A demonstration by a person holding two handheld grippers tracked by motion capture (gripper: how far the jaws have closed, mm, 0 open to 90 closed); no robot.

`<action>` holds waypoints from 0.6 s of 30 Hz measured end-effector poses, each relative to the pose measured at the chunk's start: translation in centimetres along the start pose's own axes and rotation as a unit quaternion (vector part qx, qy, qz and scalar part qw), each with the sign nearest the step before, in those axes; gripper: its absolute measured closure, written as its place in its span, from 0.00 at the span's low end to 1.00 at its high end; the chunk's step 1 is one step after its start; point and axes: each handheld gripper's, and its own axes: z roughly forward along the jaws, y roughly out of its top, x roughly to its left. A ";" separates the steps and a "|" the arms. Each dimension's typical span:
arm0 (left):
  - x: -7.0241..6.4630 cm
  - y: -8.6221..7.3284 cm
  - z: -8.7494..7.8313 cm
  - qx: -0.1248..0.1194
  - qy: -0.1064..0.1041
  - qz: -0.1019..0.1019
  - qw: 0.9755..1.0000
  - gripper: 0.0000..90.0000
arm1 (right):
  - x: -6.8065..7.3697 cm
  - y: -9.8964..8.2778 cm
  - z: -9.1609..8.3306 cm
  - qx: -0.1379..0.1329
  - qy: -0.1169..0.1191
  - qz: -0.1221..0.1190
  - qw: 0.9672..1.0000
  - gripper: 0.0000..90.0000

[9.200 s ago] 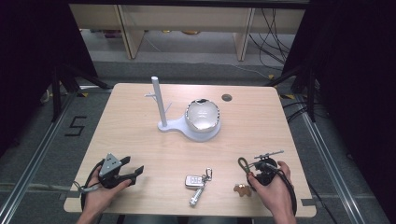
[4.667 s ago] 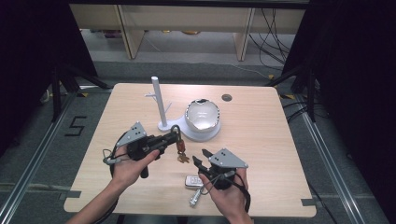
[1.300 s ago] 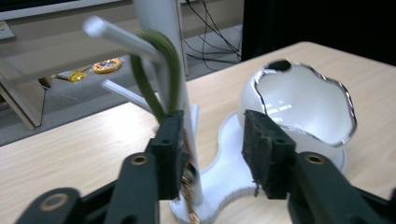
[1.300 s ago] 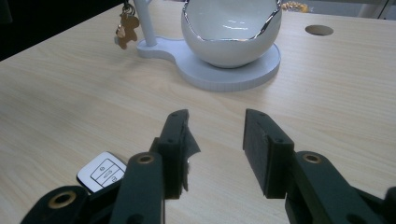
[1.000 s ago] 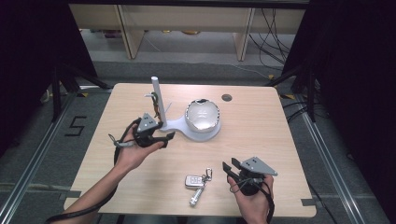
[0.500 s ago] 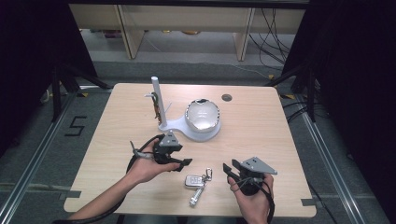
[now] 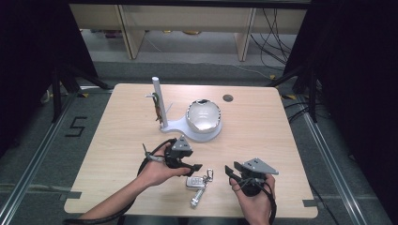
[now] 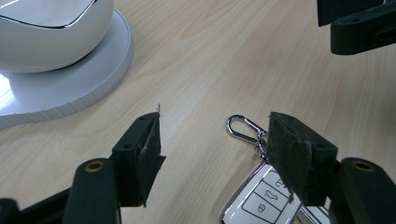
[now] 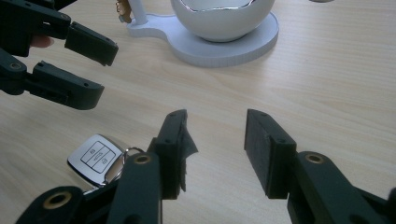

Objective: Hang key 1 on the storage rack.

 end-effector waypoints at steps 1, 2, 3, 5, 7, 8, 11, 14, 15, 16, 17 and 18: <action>-0.1 0.0 0.0 0.001 0.001 -0.003 1.000 0.39 | 0.0 0.0 0.0 0.000 0.001 0.002 1.000 0.66; -0.2 -0.1 0.1 -0.004 0.000 -0.006 1.000 0.39 | -0.1 0.0 0.0 0.000 0.001 0.002 1.000 0.66; -0.1 -0.1 0.1 0.002 -0.003 0.002 1.000 0.39 | -0.2 -0.1 0.1 -0.001 0.000 0.001 1.000 0.66; -0.1 -0.1 0.1 0.003 -0.004 0.002 1.000 0.39 | -0.2 0.0 0.0 0.004 -0.004 0.001 1.000 0.66; -0.1 -0.1 0.2 0.005 -0.002 0.004 1.000 0.39 | -0.2 0.0 0.0 0.003 -0.004 0.001 1.000 0.66; -0.1 -0.1 0.2 0.005 -0.001 -0.001 1.000 0.39 | -0.2 0.0 0.0 0.004 -0.002 0.003 1.000 0.66; -0.1 0.0 0.3 0.005 -0.004 0.000 1.000 0.39 | -0.1 -0.1 0.0 0.009 -0.005 0.014 1.000 0.66; -0.1 0.1 0.3 0.007 -0.005 -0.001 1.000 0.39 | -0.5 -0.1 0.1 0.007 -0.004 0.003 1.000 0.66; -0.1 0.1 0.4 0.006 -0.007 -0.002 1.000 0.39 | -0.5 -0.1 0.0 0.013 -0.008 0.004 1.000 0.66; -0.1 0.1 0.4 0.008 -0.004 -0.003 1.000 0.40 | -0.5 -0.1 0.0 0.013 -0.009 0.004 1.000 0.66; -0.2 0.1 0.5 0.006 -0.006 -0.009 1.000 0.40 | -0.5 -0.1 0.1 0.009 -0.005 0.009 1.000 0.66; -0.2 0.2 0.5 0.007 -0.002 -0.004 1.000 0.40 | -0.6 -0.2 0.2 0.006 -0.003 0.008 1.000 0.66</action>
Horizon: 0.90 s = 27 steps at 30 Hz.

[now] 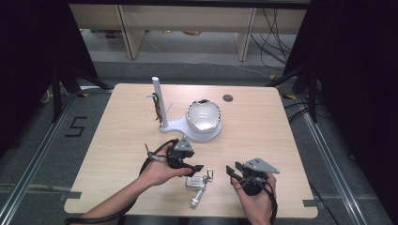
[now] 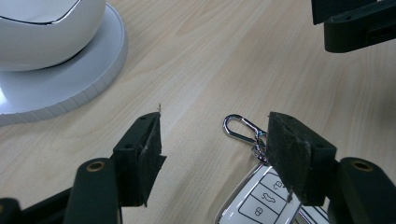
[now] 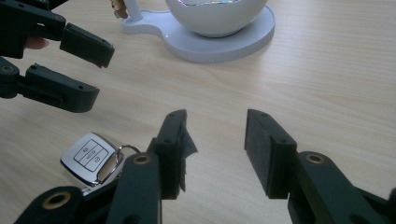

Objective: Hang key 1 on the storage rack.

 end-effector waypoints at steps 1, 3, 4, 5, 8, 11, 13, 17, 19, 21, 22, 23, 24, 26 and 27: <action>0.0 0.0 0.0 0.001 -0.001 0.005 1.000 0.40 | 0.0 0.0 0.0 -0.001 0.003 0.000 1.000 0.66; -0.1 0.1 0.0 -0.001 -0.002 0.001 1.000 0.40 | 0.0 0.0 0.0 -0.003 0.002 -0.002 1.000 0.66; -0.2 0.1 0.1 -0.008 -0.005 -0.005 1.000 0.40 | -0.1 0.0 0.0 -0.003 0.006 -0.002 1.000 0.66; -0.1 0.2 -0.1 0.000 -0.005 0.008 1.000 0.40 | -0.1 0.0 0.0 -0.004 0.000 -0.004 1.000 0.66; -0.3 0.3 0.0 -0.002 -0.008 0.000 1.000 0.40 | -0.1 0.0 -0.3 0.007 -0.007 0.003 1.000 0.66; -0.3 0.5 0.0 0.000 -0.011 0.008 1.000 0.40 | -0.2 0.0 -0.2 -0.003 -0.003 -0.001 1.000 0.66; -0.4 0.6 0.1 -0.003 -0.014 -0.003 1.000 0.41 | -0.3 0.0 -0.4 -0.001 0.000 0.003 1.000 0.66; -0.4 1.1 0.4 0.002 -0.019 -0.007 1.000 0.41 | -0.7 -0.1 -0.6 -0.007 0.001 0.012 1.000 0.66; -0.3 1.3 0.5 0.007 -0.022 -0.012 1.000 0.41 | -1.1 -0.1 -0.7 -0.005 -0.003 0.018 1.000 0.66; -0.3 1.5 0.6 0.015 -0.023 -0.012 1.000 0.41 | -1.4 -0.1 -0.9 -0.005 -0.008 0.022 1.000 0.65; -0.3 1.5 0.6 0.015 -0.023 -0.019 0.999 0.41 | -1.6 -0.1 -0.9 -0.006 -0.007 0.024 1.000 0.65; 0.0 1.7 0.4 0.041 -0.021 0.008 0.999 0.40 | -1.7 -0.1 -1.0 -0.008 -0.007 0.027 1.000 0.65; 0.0 1.8 0.4 0.045 -0.020 0.010 0.999 0.40 | -1.8 0.0 -1.1 -0.008 -0.009 0.027 1.000 0.65; -0.2 1.8 0.4 0.039 -0.016 0.003 0.999 0.40 | -2.0 0.0 -1.2 -0.011 -0.016 0.021 1.000 0.65; -0.2 1.9 0.3 0.050 -0.016 0.008 0.999 0.39 | -2.0 0.1 -1.4 -0.011 -0.017 0.025 0.999 0.65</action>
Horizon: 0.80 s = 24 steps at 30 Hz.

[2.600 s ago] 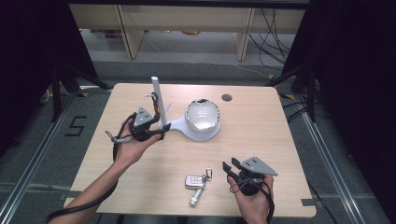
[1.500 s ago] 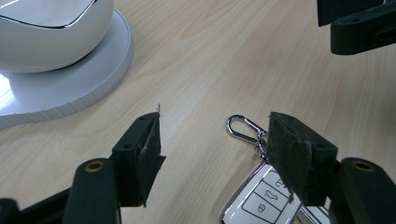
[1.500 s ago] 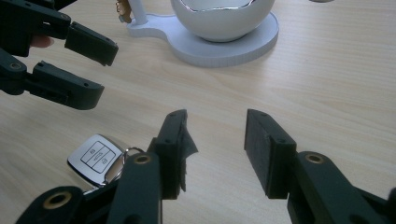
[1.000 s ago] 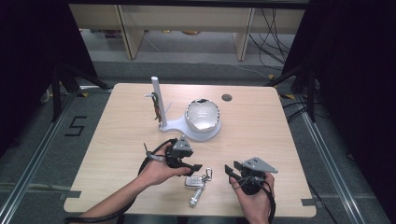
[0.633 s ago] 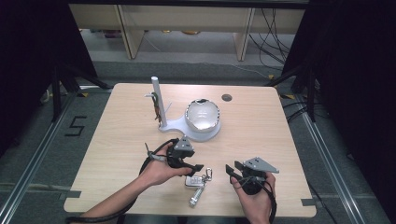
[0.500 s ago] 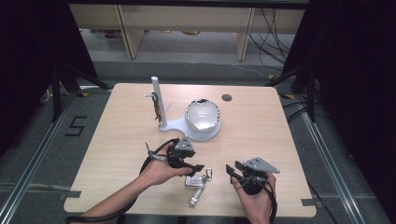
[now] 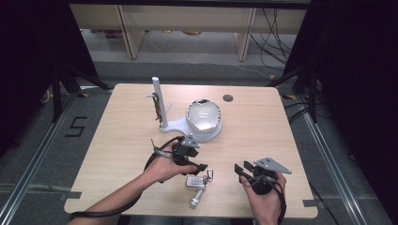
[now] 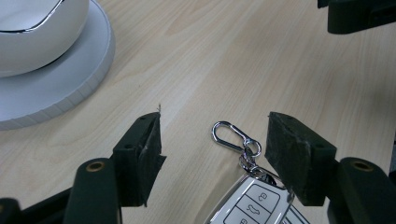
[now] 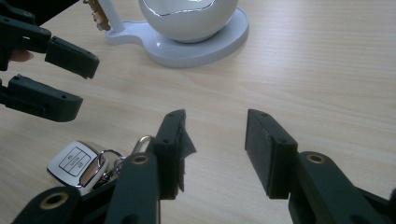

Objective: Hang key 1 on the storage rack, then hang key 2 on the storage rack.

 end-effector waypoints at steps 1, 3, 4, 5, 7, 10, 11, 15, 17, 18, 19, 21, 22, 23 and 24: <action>0.0 0.0 0.0 -0.001 -0.002 0.004 1.000 0.39 | 0.0 0.1 -0.1 -0.001 0.002 0.002 1.000 0.65; 0.0 -0.1 -0.2 0.004 -0.002 0.008 1.000 0.39 | 0.0 0.2 -0.2 -0.002 0.003 0.002 1.000 0.65; -0.1 -0.2 -0.2 0.002 0.000 0.003 1.000 0.39 | 0.0 0.2 -0.1 -0.003 -0.003 0.000 1.000 0.65; -0.1 -0.3 -0.3 0.003 -0.003 -0.002 1.000 0.39 | 0.0 0.3 -0.2 -0.001 -0.003 0.000 1.000 0.65; 0.0 -0.4 -0.5 0.010 -0.001 0.004 1.000 0.39 | 0.2 0.5 -0.2 0.006 0.002 0.003 1.000 0.64; -0.1 -0.6 -0.3 0.003 -0.009 -0.022 1.000 0.42 | 0.1 0.5 0.1 0.008 0.009 0.003 1.000 0.64; 0.2 -0.6 -0.4 0.027 -0.011 -0.006 1.000 0.42 | 0.1 0.6 0.1 0.009 0.015 0.009 1.000 0.64; 0.1 -0.3 -0.3 0.032 -0.009 -0.020 0.999 0.45 | 0.0 0.8 0.5 0.030 0.022 0.008 0.999 0.64; 0.0 0.0 -0.3 0.035 -0.011 -0.022 0.999 0.45 | -0.1 0.9 0.5 0.040 0.022 0.009 0.999 0.65; -0.1 0.3 -0.3 0.038 -0.009 -0.020 0.999 0.45 | 0.2 0.8 0.4 0.044 0.021 0.032 0.998 0.65; -0.1 0.4 -0.2 0.036 -0.012 -0.024 0.999 0.46 | -0.3 0.9 0.5 0.048 0.015 0.007 0.999 0.65; -0.2 0.6 -0.2 0.040 -0.012 -0.021 0.999 0.46 | 0.1 1.0 0.4 0.053 0.021 0.040 0.998 0.65; -0.3 0.6 -0.2 0.040 -0.013 -0.022 0.999 0.46 | -0.3 1.1 0.4 0.051 0.016 0.015 0.998 0.65; -0.3 0.6 -0.2 0.042 -0.013 -0.021 0.999 0.46 | 0.0 1.1 0.3 0.064 0.011 0.032 0.997 0.65; -0.3 0.6 -0.2 0.047 -0.012 -0.016 0.999 0.47 | -0.4 1.2 0.5 0.054 0.016 0.010 0.998 0.65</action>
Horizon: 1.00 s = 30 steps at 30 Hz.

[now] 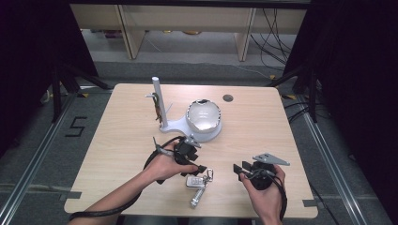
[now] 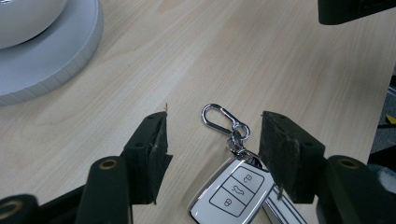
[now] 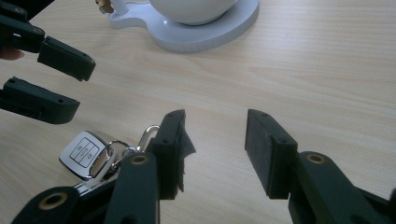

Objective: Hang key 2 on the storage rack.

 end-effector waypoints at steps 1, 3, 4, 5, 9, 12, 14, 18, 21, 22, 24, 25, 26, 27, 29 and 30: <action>0.0 0.0 0.0 0.003 0.003 0.005 1.000 0.48 | 0.1 0.0 0.1 0.001 -0.001 0.001 1.000 0.65; -0.1 0.0 0.0 0.010 0.007 0.013 1.000 0.49 | 0.3 0.1 -0.1 0.007 0.002 0.003 1.000 0.65; -0.1 0.0 0.0 0.011 0.006 0.012 1.000 0.49 | 0.4 0.1 -0.1 0.006 0.005 0.003 1.000 0.65; -0.1 0.1 0.0 0.011 0.005 0.011 1.000 0.50 | 0.5 0.2 -0.1 0.006 0.006 0.001 1.000 0.65; -0.1 0.3 0.3 0.019 -0.005 0.003 1.000 0.50 | 0.5 0.1 0.1 0.015 0.012 0.002 1.000 0.64; -0.3 0.4 1.1 0.030 -0.009 -0.005 1.000 0.51 | 0.6 0.1 0.1 0.025 0.013 0.008 1.000 0.64; -0.5 0.3 1.7 0.036 -0.010 -0.006 0.999 0.52 | 0.5 0.1 0.1 0.027 0.011 0.010 1.000 0.64; -1.3 0.2 2.8 0.045 -0.013 -0.010 0.999 0.53 | 0.3 0.0 0.2 0.026 0.006 0.006 1.000 0.64; -1.8 0.1 3.5 0.056 -0.016 -0.009 0.998 0.54 | 0.3 0.0 0.2 0.026 0.006 0.006 1.000 0.64; -1.8 0.1 3.7 0.056 -0.015 -0.005 0.998 0.55 | 0.3 0.0 0.1 0.027 0.012 0.008 1.000 0.64; -2.0 0.0 4.2 0.056 -0.015 -0.016 0.998 0.57 | 0.3 0.0 0.2 0.023 0.020 0.009 0.999 0.64; -2.0 0.1 4.2 0.060 -0.015 -0.014 0.998 0.58 | 0.4 0.0 0.2 0.024 0.020 0.010 0.999 0.64; -2.1 0.0 4.5 0.063 -0.016 -0.017 0.998 0.58 | 0.4 0.0 0.2 0.023 0.020 0.008 0.999 0.64; -1.9 0.0 4.5 0.079 -0.017 -0.008 0.997 0.59 | 0.4 0.0 0.1 0.028 0.013 0.007 0.999 0.64; -1.9 0.0 4.9 0.092 -0.019 -0.002 0.996 0.61 | 0.4 0.0 0.2 0.024 0.016 0.008 1.000 0.64; -2.0 -0.1 5.0 0.093 -0.017 -0.005 0.996 0.62 | 0.4 0.0 0.3 0.024 0.013 0.007 1.000 0.64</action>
